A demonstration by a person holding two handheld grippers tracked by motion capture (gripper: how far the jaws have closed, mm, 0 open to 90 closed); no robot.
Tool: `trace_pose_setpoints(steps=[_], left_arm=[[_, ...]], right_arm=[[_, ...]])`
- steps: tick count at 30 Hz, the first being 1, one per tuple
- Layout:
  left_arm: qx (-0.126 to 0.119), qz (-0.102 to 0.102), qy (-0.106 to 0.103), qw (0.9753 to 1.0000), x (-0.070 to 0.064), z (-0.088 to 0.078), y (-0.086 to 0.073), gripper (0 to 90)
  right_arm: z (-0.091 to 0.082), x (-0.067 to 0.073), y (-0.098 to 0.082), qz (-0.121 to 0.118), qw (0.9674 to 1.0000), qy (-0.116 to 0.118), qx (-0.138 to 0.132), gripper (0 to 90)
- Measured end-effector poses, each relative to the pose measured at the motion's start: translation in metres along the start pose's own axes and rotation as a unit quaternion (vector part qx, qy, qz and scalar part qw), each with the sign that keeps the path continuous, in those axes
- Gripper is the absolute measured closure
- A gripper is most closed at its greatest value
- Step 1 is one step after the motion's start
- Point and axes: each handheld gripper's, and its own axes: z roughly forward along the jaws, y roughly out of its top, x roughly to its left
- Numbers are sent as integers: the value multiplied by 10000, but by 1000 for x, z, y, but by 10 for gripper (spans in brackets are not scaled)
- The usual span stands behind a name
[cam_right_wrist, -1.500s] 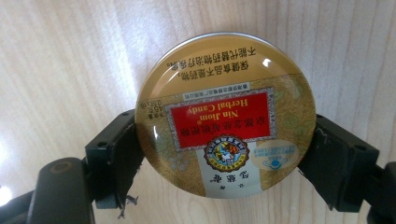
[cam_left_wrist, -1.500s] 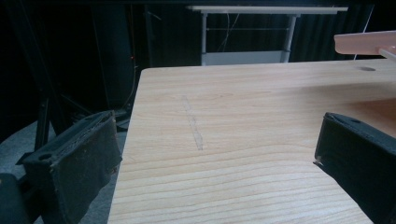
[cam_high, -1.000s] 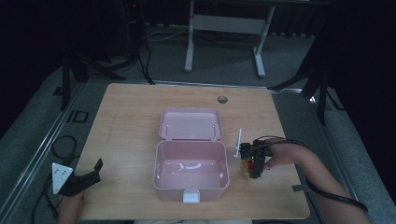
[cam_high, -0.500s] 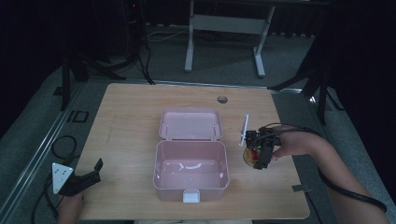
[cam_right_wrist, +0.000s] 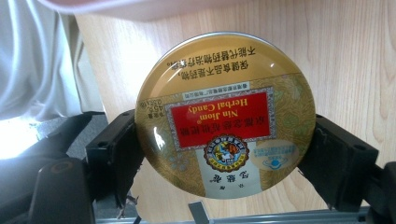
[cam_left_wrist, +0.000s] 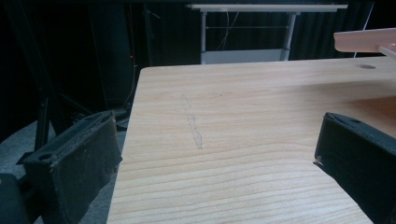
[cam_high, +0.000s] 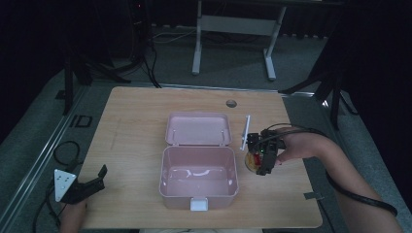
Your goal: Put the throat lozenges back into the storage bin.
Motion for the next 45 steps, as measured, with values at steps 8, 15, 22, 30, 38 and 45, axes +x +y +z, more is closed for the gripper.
trace_pose_setpoints(steps=[8, 15, 22, 30, 38, 45], left_arm=[[-3, 4, -9, 10000, 0, 0, 0, 4], [-12, -14, -18, 10000, 0, 0, 0, 4], [-17, -25, -27, 10000, 1, 0, 0, 4], [-23, -25, -42, 10000, 1, -1, 0, 4], [-23, -23, -46, 10000, 1, -1, 0, 4], [-17, -12, -48, 10000, 1, 0, 0, 4]], right_arm=[[-4, 5, 27, -227, 9997, 18, -28, 201], [-2, 10, 54, -433, 9991, 14, 32, 201], [-1, 14, 78, -618, 9981, 35, 8, 201], [6, 19, 97, -764, 9970, 106, -30, 201], [31, 18, 98, -784, 9966, 237, 109, 201], [48, 18, 98, -747, 9966, 332, 81, 201]])
